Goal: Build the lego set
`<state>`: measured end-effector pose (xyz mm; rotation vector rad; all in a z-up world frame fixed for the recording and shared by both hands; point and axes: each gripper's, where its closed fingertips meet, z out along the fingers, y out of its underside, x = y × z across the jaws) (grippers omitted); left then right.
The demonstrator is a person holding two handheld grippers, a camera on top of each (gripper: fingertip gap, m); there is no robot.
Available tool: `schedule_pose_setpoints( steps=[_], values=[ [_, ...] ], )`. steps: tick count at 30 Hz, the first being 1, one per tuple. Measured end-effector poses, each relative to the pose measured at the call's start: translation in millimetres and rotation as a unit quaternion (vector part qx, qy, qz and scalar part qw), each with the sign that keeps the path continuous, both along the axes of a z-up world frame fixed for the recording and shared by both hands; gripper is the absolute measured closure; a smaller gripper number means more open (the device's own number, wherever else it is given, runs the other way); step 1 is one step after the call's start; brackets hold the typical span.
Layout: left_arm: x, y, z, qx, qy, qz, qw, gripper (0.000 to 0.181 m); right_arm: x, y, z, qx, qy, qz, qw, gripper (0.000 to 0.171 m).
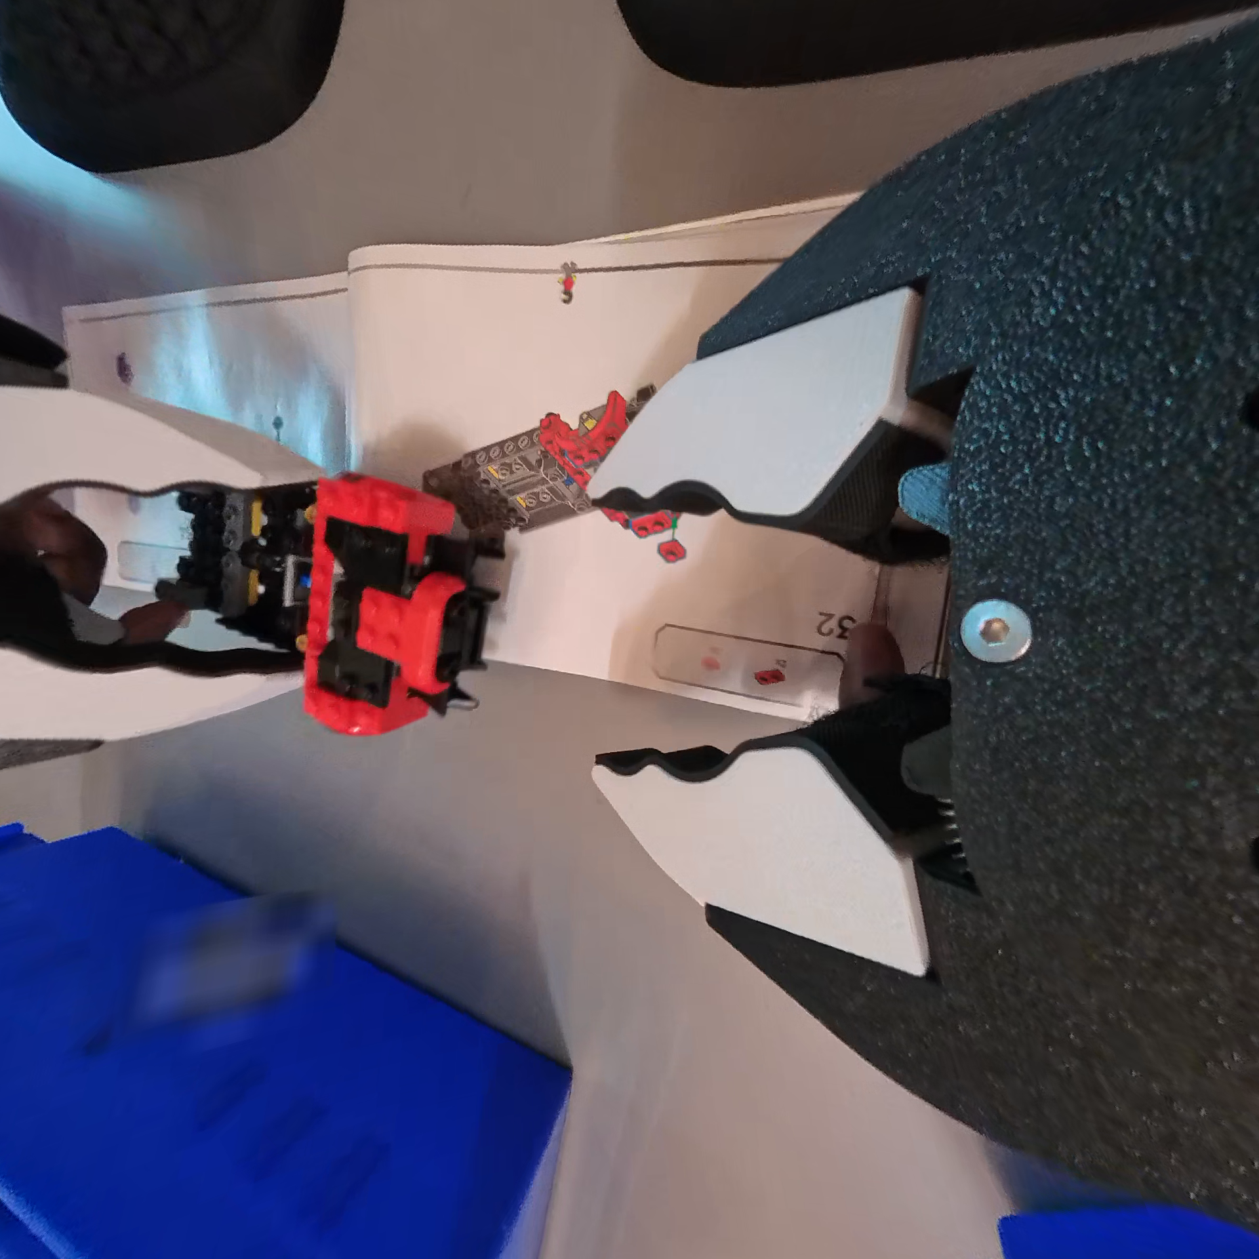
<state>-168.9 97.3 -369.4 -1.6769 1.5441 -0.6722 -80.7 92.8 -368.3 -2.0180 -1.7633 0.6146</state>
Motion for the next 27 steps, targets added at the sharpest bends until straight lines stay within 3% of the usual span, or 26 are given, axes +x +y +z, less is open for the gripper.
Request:
schedule_pose_setpoints(
  steps=[7, 13, 19, 27],
  values=[
    [27.9, -17.3, 15.1, -0.026, -0.045, -0.02, 0.998, 0.101, 0.6, -25.1, -13.7, 0.018, -0.038, 0.051, 0.998, 0.113],
    [50.1, -36.5, 4.2, -0.03, 0.006, -0.05, 0.998, 0.088, -10.7, -32.3, -11.8, 0.036, -0.038, 0.065, 0.997, 0.113],
    [38.9, -35.4, -5.6, 0.005, 0.06, -0.056, 0.997, 0.097, -33.0, -31.7, -9.4, 0.032, -0.029, 0.067, 0.997, 0.113],
    [17.8, -20.4, -1.5, 0.014, 0.028, -0.048, 0.998, 0.098, -49.2, -16.5, 2.4, 0.039, 0.002, 0.05, 0.998, 0.113]
  ],
)
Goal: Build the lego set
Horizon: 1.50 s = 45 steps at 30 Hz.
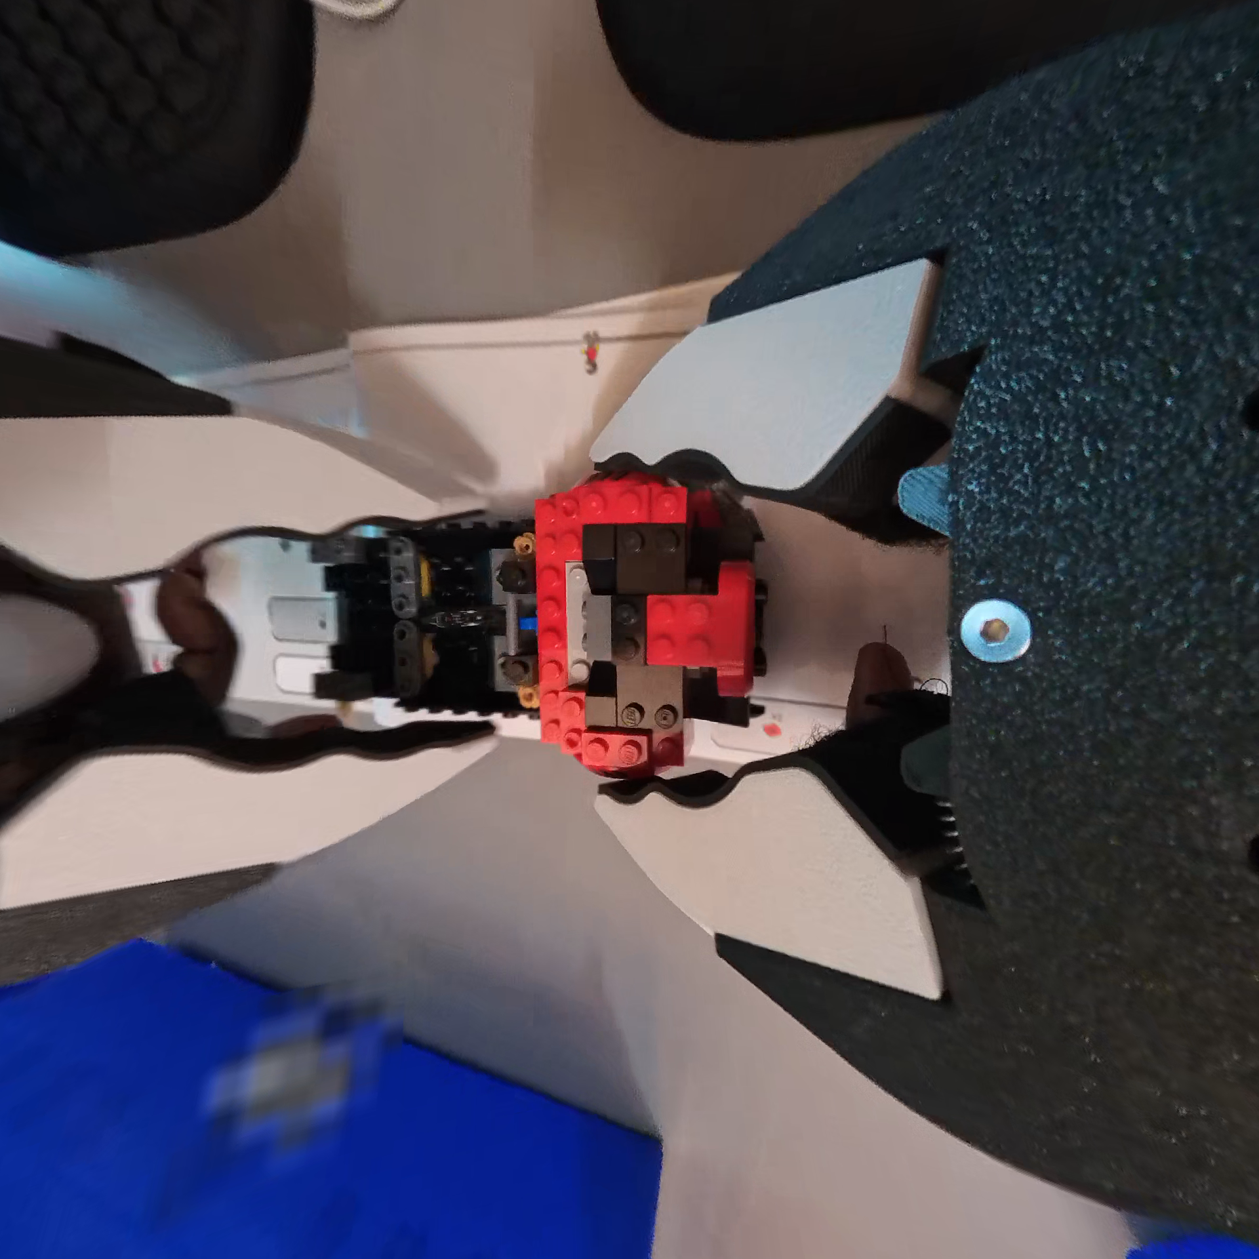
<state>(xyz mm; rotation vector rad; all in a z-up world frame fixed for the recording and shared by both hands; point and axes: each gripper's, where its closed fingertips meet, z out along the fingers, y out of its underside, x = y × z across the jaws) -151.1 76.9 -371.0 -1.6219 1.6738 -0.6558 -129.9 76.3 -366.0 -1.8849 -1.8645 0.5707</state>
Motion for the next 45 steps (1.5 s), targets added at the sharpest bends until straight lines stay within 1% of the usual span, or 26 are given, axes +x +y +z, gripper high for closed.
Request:
schedule_pose_setpoints(
  steps=[3, 6, 8, 11, 13, 17, 19, 20, 23, 25, 28, 31, 38, 40, 43, 45],
  values=[
    [-4.6, 12.4, -6.6, 0.015, 0.017, 0.009, 1.0, 0.098, 23.4, 12.9, 12.0, 0.023, 0.007, -0.037, 0.999, 0.112],
    [-2.4, 24.0, -4.3, 0.017, 0.017, 0.004, 1.0, 0.098, 58.0, 14.5, 23.0, 0.023, 0.018, -0.087, 0.996, 0.113],
    [1.6, 33.8, 0.3, 0.018, 0.013, 0.0, 1.0, 0.098, 82.8, 6.5, 24.0, 0.019, 0.014, -0.113, 0.993, 0.118],
    [7.9, 51.3, 3.9, 0.021, 0.012, 0.0, 1.0, 0.098, 109.2, -18.3, 14.9, 0.007, 0.004, -0.131, 0.991, 0.128],
    [11.9, 59.1, 3.8, 0.012, 0.014, -0.007, 1.0, 0.098, 113.2, -33.7, 8.5, 0.008, 0.015, -0.142, 0.99, 0.14],
    [18.2, 69.0, -0.2, 0.002, 0.023, -0.013, 1.0, 0.098, 111.9, -54.1, -7.7, 0.01, 0.02, -0.176, 0.984, 0.15],
    [19.2, 70.3, -6.0, -0.001, 0.033, -0.018, 0.999, 0.098, 111.0, -60.5, -12.3, -0.003, 0.031, -0.195, 0.98, 0.161],
    [19.3, 70.8, -9.0, -0.002, 0.038, -0.019, 0.999, 0.098, 111.0, -63.5, -12.2, -0.017, 0.041, -0.205, 0.978, 0.162],
    [19.3, 71.4, -14.2, -0.012, 0.041, -0.019, 0.999, 0.098, 116.5, -64.6, -2.9, -0.025, 0.089, -0.229, 0.969, 0.162],
    [19.0, 72.6, -14.3, -0.018, 0.036, -0.015, 0.999, 0.098, 128.0, -61.1, 1.1, -0.014, 0.102, -0.25, 0.963, 0.157],
    [17.8, 74.6, -13.4, -0.021, 0.026, -0.008, 0.999, 0.099, 150.6, -59.1, -5.0, 0.004, 0.075, -0.269, 0.96, 0.149],
    [16.6, 76.4, -10.2, -0.019, 0.018, -0.003, 1.0, 0.098, 167.5, -59.9, -13.4, 0.017, 0.043, -0.277, 0.96, 0.149],
    [10.5, 84.3, 6.6, 0.006, 0.011, 0.023, 1.0, 0.089, 177.1, -62.3, -22.0, 0.004, 0.035, -0.291, 0.956, 0.145],
    [11.6, 78.7, 16.7, 0.023, 0.007, 0.021, 0.999, 0.09, 177.2, -63.4, -23.0, 0.001, 0.038, -0.294, 0.955, 0.145],
    [15.4, 63.5, 29.7, 0.05, 0.009, 0.013, 0.999, 0.096, 177.2, -63.3, -22.9, 0.004, 0.045, -0.294, 0.955, 0.145],
    [25.9, 41.0, 35.4, 0.049, 0.0, -0.012, 0.999, 0.11, 178.1, -63.6, -22.1, 0.005, 0.045, -0.293, 0.955, 0.142]
  ],
)
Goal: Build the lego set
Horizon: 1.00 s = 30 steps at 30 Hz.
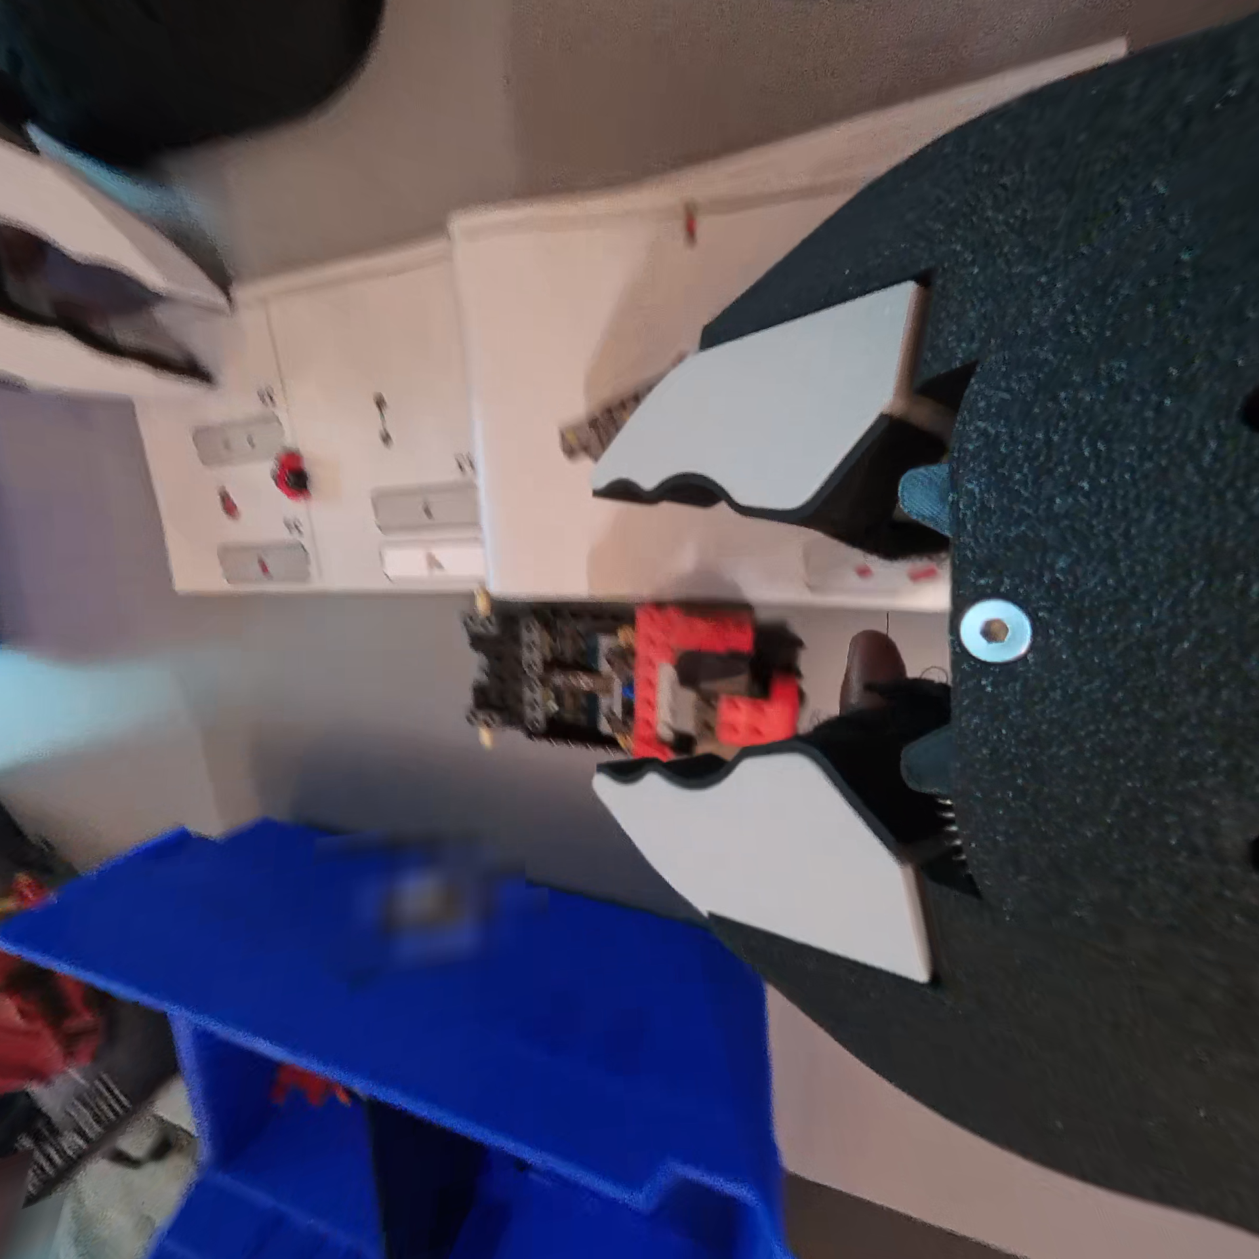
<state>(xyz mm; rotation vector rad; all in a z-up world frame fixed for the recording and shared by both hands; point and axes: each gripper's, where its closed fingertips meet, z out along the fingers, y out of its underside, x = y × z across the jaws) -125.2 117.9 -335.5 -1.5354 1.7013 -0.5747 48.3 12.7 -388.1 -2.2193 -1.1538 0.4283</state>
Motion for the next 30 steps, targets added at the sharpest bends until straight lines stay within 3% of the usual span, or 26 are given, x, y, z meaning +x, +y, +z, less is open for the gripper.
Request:
schedule_pose_setpoints(
  steps=[3, 6, 10, 15, 30],
  values=[
    [13.1, -32.5, -13.8, -0.003, 0.039, -0.028, 0.999, 0.123, 14.7, 11.0, 16.9, 0.039, 0.012, -0.028, 0.999, 0.141],
    [14.8, -39.1, -35.6, 0.016, 0.11, -0.012, 0.994, 0.13, 30.3, 15.1, 31.1, 0.032, 0.047, -0.058, 0.997, 0.143],
    [26.5, -48.1, -43.9, -0.01, 0.108, -0.016, 0.994, 0.138, 34.1, 5.9, 16.5, 0.012, 0.009, -0.03, 0.999, 0.146],
    [27.9, -56.2, -48.0, -0.056, 0.103, -0.024, 0.993, 0.131, 29.3, 3.6, -0.7, -0.021, 0.014, -0.031, 0.999, 0.147],
    [23.0, -80.7, -53.4, -0.105, 0.094, -0.026, 0.99, 0.14, 28.6, -13.6, -1.9, -0.045, 0.006, -0.023, 0.999, 0.148]
  ],
)
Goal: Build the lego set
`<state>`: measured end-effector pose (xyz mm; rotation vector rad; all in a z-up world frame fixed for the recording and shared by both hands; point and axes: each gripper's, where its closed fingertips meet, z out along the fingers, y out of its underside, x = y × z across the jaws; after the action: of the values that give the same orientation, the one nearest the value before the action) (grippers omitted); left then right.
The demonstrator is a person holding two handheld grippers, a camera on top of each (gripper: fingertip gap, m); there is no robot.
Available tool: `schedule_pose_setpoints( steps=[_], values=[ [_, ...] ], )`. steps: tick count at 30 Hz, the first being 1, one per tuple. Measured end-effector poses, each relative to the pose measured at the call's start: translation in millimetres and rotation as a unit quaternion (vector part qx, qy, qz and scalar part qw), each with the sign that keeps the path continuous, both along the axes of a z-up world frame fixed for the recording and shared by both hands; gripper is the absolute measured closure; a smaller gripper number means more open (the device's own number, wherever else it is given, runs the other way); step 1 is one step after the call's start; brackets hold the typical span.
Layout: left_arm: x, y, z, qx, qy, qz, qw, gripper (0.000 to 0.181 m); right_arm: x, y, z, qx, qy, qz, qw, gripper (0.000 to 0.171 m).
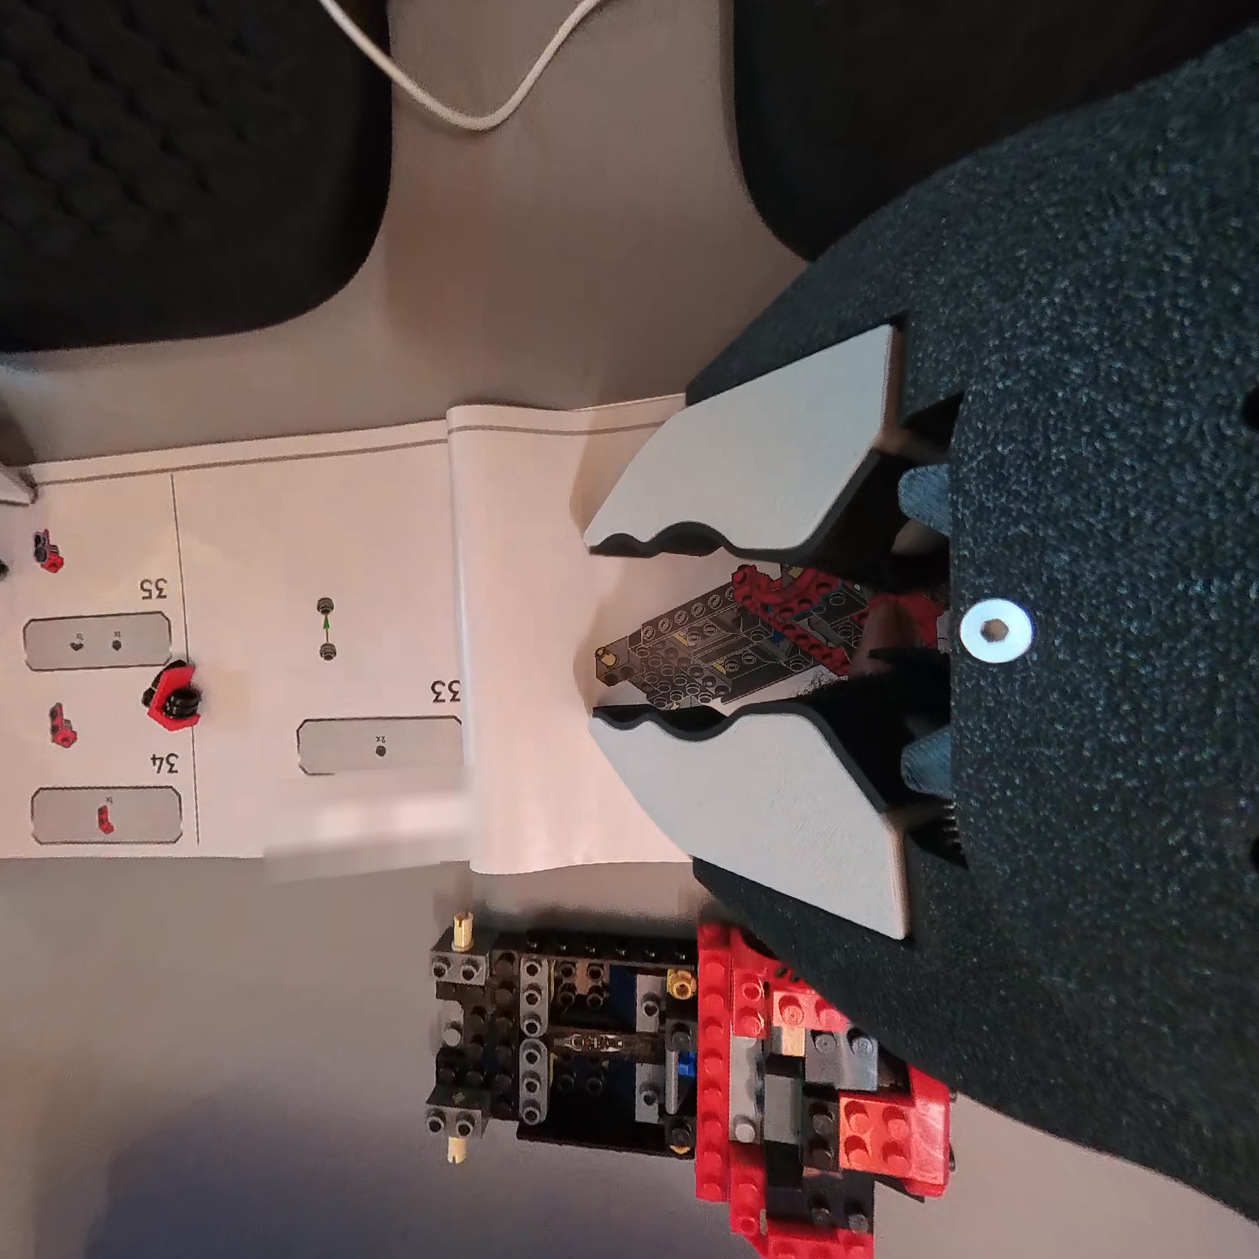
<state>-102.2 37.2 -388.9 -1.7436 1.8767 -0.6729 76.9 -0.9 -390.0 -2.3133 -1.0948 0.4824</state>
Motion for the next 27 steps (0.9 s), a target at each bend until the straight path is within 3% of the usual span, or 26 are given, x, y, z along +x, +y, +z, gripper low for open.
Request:
schedule_pose_setpoints(
  steps=[10, 15, 18, 23, 27],
  values=[
    [-0.6, -11.8, 7.7, 0.04, -0.003, -0.024, 0.999, 0.128, -40.8, 40.3, 9.7, 0.076, 0.013, 0.023, 0.997, 0.143],
    [9.1, -13.5, 27.4, 0.047, -0.058, -0.015, 0.997, 0.128, -53.8, 51.1, 3.4, 0.077, 0.032, 0.03, 0.996, 0.143],
    [20.5, -10.2, 43.0, 0.033, -0.111, 0.004, 0.993, 0.126, -58.2, 54.6, 2.8, 0.087, 0.026, 0.037, 0.995, 0.152],
    [43.8, -4.5, 61.4, -0.043, -0.189, 0.052, 0.98, 0.137, -62.3, 57.3, 21.4, 0.164, -0.01, 0.076, 0.984, 0.154],
    [65.0, -8.7, 73.2, -0.194, -0.241, 0.087, 0.947, 0.146, -77.6, 52.1, 62.0, 0.291, -0.05, 0.14, 0.945, 0.154]
  ],
)
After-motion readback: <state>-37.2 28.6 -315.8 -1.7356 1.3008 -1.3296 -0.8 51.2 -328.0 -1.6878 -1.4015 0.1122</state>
